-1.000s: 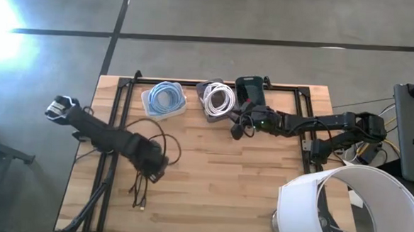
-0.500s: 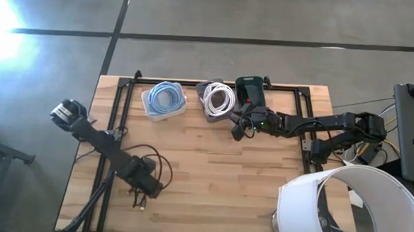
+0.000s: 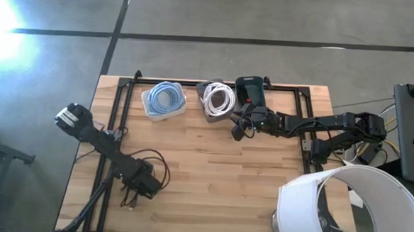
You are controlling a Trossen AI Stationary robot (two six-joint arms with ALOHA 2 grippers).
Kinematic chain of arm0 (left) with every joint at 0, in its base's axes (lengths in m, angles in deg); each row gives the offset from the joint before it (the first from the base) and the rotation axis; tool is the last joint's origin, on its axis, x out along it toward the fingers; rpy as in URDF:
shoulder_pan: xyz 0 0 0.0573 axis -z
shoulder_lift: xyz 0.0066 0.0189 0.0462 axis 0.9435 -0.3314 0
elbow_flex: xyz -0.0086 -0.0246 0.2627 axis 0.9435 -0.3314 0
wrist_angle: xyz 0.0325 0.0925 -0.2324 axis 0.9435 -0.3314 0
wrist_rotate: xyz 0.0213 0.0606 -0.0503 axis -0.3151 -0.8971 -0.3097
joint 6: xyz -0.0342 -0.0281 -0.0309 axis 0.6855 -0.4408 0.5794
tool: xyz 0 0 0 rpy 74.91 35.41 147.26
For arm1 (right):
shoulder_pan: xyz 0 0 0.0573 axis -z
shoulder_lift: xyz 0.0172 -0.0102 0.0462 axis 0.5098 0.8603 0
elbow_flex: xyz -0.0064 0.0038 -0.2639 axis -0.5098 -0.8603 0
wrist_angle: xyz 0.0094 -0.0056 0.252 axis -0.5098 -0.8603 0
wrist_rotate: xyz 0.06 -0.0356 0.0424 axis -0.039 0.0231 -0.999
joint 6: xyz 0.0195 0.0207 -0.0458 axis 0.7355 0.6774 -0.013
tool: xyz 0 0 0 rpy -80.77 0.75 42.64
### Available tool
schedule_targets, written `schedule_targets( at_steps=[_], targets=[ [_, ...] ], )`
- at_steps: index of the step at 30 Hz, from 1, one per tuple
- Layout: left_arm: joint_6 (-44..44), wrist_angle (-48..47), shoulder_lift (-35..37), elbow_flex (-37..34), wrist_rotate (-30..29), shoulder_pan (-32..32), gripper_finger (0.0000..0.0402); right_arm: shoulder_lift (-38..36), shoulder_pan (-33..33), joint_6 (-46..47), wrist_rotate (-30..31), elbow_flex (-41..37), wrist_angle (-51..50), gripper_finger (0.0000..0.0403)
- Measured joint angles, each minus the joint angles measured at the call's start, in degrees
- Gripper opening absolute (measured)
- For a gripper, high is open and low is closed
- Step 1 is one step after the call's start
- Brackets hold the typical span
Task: Pick & Place USB Port
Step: Put the black USB cable into the green bin
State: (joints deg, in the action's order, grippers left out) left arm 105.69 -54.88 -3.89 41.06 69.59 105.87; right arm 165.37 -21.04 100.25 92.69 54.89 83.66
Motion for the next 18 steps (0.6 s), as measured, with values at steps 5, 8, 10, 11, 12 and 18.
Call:
schedule_targets(
  at_steps=[5,8,10,11,12,18],
  targets=[
    [-4.81,2.43,0.24,-0.84,-1.19,0.02,0.0183,0.00,0.00,0.00,0.00,0.00,0.04,0.0123],
    [-6.61,3.30,0.26,-0.88,-1.50,0.02,0.0151,0.02,0.00,0.00,0.00,0.00,0.05,0.0121],
    [-6.75,3.76,0.28,-0.88,-1.46,0.00,0.0118,0.02,0.00,0.00,-0.01,0.00,0.08,0.0121],
    [-6.98,3.97,0.31,-0.88,-1.48,-0.01,0.0099,0.02,0.00,0.08,0.00,0.00,0.09,0.0122],
    [-7.27,4.19,0.34,-0.86,-1.49,-0.02,0.0079,0.02,0.00,0.48,-0.02,0.00,0.10,0.0123],
    [-8.99,3.72,0.63,0.49,-5.35,-0.50,0.0013,0.02,-0.06,3.85,-0.80,0.00,0.13,0.0129]
  ],
)
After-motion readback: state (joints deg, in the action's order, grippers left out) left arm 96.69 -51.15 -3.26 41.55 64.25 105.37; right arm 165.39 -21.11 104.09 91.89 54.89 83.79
